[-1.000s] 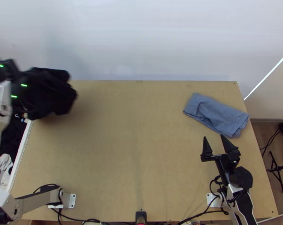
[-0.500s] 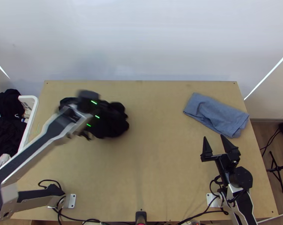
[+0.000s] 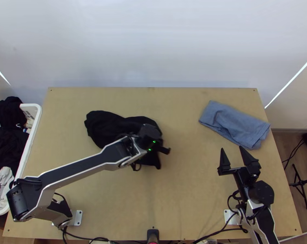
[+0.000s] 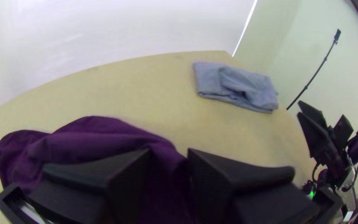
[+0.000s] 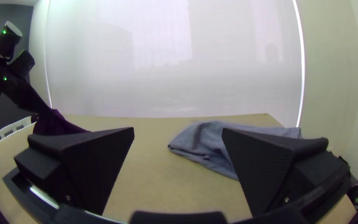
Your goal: Fold the t-shirt
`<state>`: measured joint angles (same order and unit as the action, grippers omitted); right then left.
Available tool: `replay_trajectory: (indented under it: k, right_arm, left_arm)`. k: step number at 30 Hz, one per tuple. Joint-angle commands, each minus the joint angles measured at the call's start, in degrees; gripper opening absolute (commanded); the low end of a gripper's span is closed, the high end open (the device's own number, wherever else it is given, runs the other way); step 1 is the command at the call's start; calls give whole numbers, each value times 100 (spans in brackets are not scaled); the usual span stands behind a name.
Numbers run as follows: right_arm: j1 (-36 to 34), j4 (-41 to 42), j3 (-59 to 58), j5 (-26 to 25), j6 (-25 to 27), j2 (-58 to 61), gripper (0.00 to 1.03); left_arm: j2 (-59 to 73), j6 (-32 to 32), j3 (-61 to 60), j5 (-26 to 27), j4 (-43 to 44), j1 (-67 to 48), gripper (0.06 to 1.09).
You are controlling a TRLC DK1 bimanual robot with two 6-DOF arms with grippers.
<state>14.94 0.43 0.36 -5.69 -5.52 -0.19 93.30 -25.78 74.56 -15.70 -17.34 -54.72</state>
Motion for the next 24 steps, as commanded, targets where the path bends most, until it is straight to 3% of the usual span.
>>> replay_trajectory:
  k: [1, 6, 15, 24]
  right_arm:
    - [0, 1, 8, -2, -2, 1, 99]
    - [0, 1, -1, -2, -2, 1, 99]
    - [0, 1, -1, -2, -2, 1, 99]
    - [0, 1, -1, -2, -2, 1, 99]
  left_arm:
    - [-154, 152, 401, -12, 196, -92, 104]
    - [-1147, 548, 199, 94, -41, 708, 104]
    - [-2360, 1523, -1278, 823, -349, 3196, 104]
    - [-3432, 1787, -2104, 832, -393, 4558, 104]
